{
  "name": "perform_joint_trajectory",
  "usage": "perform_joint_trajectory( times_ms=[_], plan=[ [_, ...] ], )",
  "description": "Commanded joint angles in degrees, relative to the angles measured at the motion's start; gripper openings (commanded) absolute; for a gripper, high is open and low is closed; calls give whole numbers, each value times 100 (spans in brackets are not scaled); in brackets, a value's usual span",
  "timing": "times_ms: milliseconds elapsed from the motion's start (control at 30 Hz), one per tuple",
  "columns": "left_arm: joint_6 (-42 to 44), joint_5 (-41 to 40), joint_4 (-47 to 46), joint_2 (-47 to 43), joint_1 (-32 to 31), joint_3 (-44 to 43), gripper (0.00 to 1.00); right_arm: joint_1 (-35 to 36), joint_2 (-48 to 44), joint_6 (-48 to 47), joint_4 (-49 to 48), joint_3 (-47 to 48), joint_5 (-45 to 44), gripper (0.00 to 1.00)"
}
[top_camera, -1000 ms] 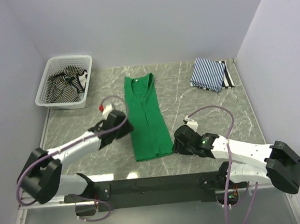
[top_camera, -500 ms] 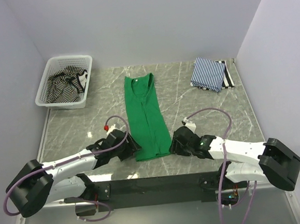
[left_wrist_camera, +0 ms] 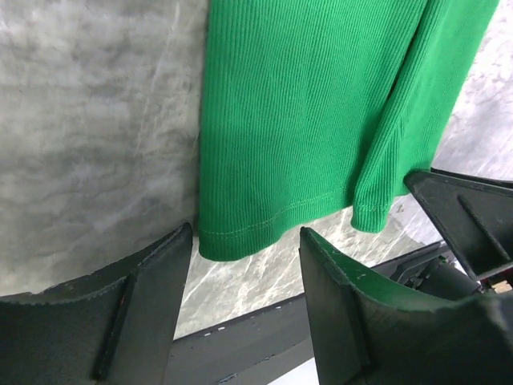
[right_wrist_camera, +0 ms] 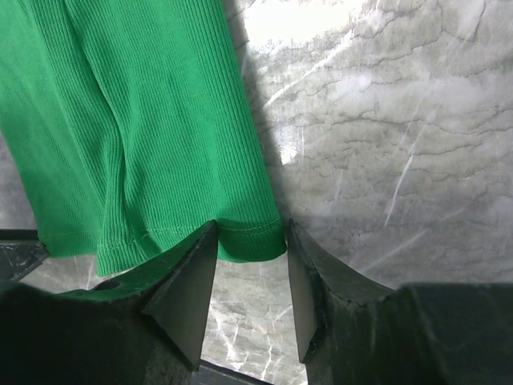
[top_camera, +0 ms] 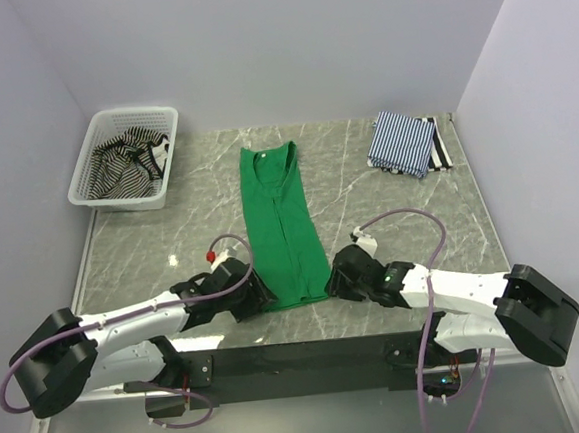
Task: Fold and stack the tank tops
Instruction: Fold the tank top
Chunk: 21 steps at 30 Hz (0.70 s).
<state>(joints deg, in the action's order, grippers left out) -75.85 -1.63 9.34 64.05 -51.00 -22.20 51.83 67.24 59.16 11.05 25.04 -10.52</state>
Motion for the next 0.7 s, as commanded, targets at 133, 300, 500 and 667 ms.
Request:
perform_joint_trajectory(
  times_ms=[133,300,500,667],
  plan=[
    [-219,-250,780,546,-252,-48,59,204,228,193,64,-52,-204,42],
    [-167,-355,718,635,-252,-83,36,248,245,158,125,1,-257,25],
    [79,-329,832,767,-252,-320,1,301,246,8,406,212,-292,9],
    [255,-207,1490,670,-261,-470,1,783,324,139,749,449,-205,5]
  ],
)
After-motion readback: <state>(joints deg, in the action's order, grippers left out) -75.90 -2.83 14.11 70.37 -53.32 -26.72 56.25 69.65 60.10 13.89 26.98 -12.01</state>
